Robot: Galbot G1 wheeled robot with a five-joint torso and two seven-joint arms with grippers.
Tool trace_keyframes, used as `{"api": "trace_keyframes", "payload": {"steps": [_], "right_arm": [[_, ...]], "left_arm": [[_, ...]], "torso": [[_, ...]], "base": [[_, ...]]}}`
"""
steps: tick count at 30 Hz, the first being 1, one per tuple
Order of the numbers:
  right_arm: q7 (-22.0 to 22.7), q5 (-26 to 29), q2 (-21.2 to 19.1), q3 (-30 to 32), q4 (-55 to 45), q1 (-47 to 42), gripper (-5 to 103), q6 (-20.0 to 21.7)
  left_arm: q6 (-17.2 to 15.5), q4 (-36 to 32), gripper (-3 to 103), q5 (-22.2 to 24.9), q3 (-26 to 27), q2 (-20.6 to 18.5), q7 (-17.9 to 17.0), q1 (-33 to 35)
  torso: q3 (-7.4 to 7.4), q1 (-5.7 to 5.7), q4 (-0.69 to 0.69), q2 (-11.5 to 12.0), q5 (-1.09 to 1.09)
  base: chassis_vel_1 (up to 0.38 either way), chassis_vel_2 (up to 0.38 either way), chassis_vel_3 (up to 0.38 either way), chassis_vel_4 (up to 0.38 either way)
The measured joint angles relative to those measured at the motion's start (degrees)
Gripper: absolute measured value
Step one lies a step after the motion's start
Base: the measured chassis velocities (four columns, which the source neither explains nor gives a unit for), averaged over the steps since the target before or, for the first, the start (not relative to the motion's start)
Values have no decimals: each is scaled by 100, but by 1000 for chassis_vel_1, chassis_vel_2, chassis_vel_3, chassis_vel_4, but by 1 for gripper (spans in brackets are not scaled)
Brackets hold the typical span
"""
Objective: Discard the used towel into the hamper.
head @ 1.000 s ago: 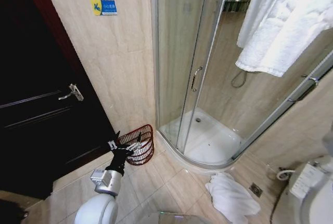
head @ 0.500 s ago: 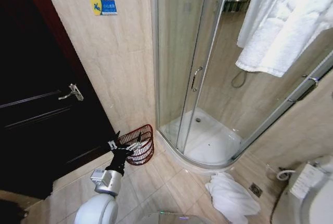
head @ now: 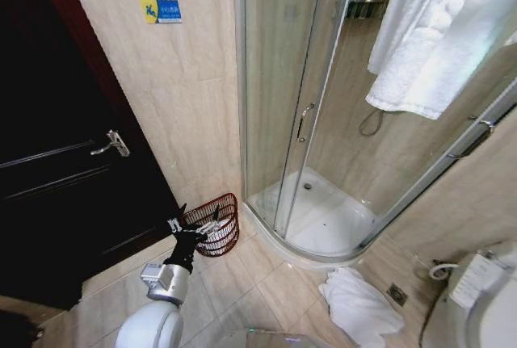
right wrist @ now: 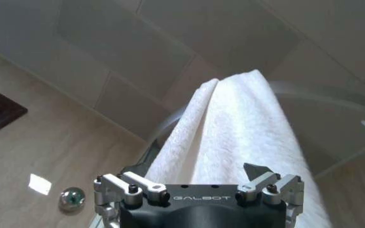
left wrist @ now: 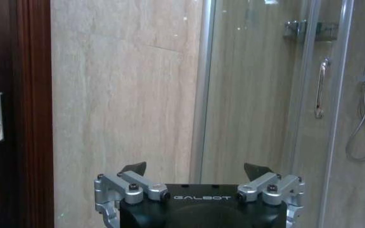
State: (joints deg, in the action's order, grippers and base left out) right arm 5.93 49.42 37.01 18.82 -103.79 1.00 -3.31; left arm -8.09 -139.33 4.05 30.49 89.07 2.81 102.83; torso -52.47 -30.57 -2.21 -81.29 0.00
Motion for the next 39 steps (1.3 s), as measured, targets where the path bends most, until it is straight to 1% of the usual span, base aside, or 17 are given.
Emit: {"api": "trace_keyframes", "payload": {"steps": [1, 3, 5, 7, 8, 11, 12, 15, 19, 24, 26, 28, 29, 32, 33, 36, 39], "right_arm": [[105, -183, 270, -630, 442, 851, 100, 85], [210, -444, 529, -939, 767, 1321, 100, 90], [271, -625, 666, -1019, 900, 1479, 100, 91], [487, -1199, 1039, -1088, 1177, 1717, 100, 123], [487, -1199, 1039, -1088, 1177, 1717, 100, 123], [805, -1952, 1410, -1107, 1444, 1922, 100, 211], [805, -1952, 1410, -1107, 1444, 1922, 100, 211], [1029, -2580, 1672, -1124, 1752, 2170, 100, 279], [1144, -2914, 1801, -1068, 1990, 2352, 100, 395], [1175, -3173, 1705, -893, 2207, 2430, 100, 511], [1165, -3193, 1656, -870, 2232, 2431, 100, 523], [1176, -2834, 1506, -883, 2247, 2454, 100, 696], [1176, -2834, 1506, -883, 2247, 2454, 100, 696], [1187, -2079, 1443, -1041, 2218, 2554, 100, 931], [1187, -2079, 1443, -1041, 2218, 2554, 100, 931], [1144, -1661, 1467, -1169, 2161, 2635, 101, 1074], [1097, -1270, 1577, -1306, 2136, 2742, 88, 1177]], "left_arm": [[0, 0, 100, 0, 0, -2, 0, 0], [0, 0, 100, 0, 0, -1, 0, 0], [0, 0, 100, 0, 0, -1, 1, 0], [0, 0, 100, 0, 0, -2, 0, 0], [0, 0, 100, 0, 0, -2, 0, 0], [0, 0, 100, 0, 0, -1, 0, 0], [0, 0, 100, 0, 0, -1, 0, 0], [0, 0, 100, 0, 0, -1, 1, 0], [0, 0, 100, 0, 0, -2, 1, 0], [0, 0, 100, 0, 0, -2, 0, 0], [0, 0, 100, 0, 0, -2, 1, 0], [0, 0, 100, 0, 0, -2, 1, 0], [0, 0, 100, 0, 0, -2, 1, 0], [0, 0, 100, 0, 0, -1, 1, 0], [0, 0, 100, 0, 0, -1, 1, 0], [0, 0, 100, 0, 0, -1, 1, 0], [0, 0, 100, 0, 0, -2, 1, 0]], "torso": [[0, 0, -1, 0, -1], [0, 0, 0, 0, -2], [0, 0, -1, 0, -3], [0, 0, -1, 0, 1], [0, 0, -1, 0, 1], [0, 0, -1, 0, 0], [0, 0, -1, 0, 0], [0, 0, 0, 0, 0], [0, 0, -1, 0, -1], [0, 0, -1, 0, 1], [0, 0, 0, 0, 2], [0, 0, 2, 0, 3], [0, 0, 2, 0, 3], [1, 0, 1, 0, 2], [1, 0, 1, 0, 2], [1, 0, 0, -1, -1], [1, 0, -1, -1, -2]], "base": [[0, 0, 0, 0], [0, 0, 0, 0], [0, 0, 0, 0], [0, 0, 0, 0], [0, 0, 0, 0], [0, 0, 0, 0], [0, 0, 0, 0], [0, 0, 0, 0], [0, 0, 0, 0], [0, 0, 0, 0], [0, 0, 0, 0], [0, 0, 0, 0], [0, 0, 0, 0], [0, 0, 0, 0], [0, 0, 0, 0], [0, 0, 0, 0], [0, 0, 0, 0]]}}
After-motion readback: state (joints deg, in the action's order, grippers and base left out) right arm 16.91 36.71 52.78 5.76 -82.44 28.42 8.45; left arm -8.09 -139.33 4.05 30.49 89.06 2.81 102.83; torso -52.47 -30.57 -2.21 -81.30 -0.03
